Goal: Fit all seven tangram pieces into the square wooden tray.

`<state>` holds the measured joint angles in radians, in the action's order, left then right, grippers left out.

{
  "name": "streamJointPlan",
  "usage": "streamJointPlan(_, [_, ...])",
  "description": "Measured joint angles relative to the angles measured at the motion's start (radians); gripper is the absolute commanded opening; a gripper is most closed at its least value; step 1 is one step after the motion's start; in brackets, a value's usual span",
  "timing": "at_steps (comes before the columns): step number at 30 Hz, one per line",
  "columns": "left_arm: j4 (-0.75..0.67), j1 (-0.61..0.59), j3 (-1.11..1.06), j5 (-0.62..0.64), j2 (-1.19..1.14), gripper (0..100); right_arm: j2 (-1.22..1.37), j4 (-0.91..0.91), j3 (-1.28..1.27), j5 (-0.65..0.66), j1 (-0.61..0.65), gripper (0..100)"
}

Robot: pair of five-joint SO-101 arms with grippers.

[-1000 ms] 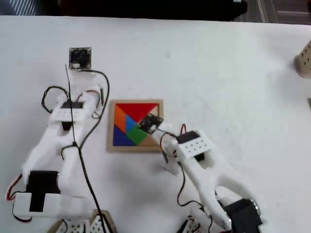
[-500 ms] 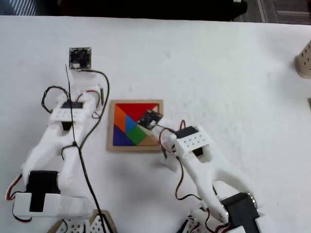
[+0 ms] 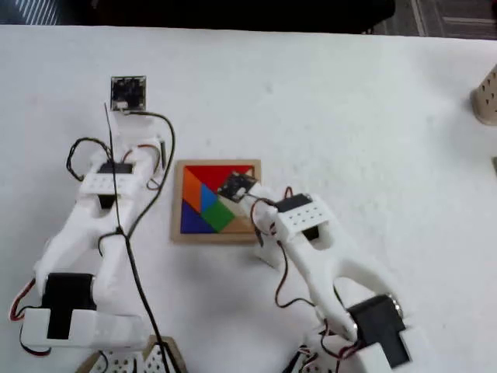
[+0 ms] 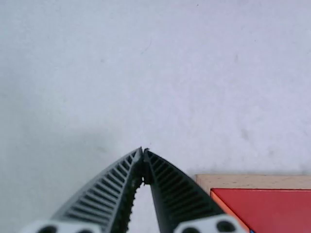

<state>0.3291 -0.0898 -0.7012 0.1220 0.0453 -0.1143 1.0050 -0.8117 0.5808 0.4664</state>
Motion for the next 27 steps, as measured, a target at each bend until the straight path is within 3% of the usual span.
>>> streamJointPlan(8, [0.000, 0.000, 0.000, 0.000, 0.000, 2, 0.114, 0.086, 0.114, 0.000, 0.000, 32.8])
streamJointPlan(16, [0.000, 0.000, 0.000, 0.000, 0.000, 2, 0.121, 0.086, 0.130, -0.003, -0.008, 8.3])
streamJointPlan(27, [0.000, 0.000, 0.000, 0.000, 0.000, 2, 0.121, 0.094, 0.141, -0.054, -0.032, 10.8])
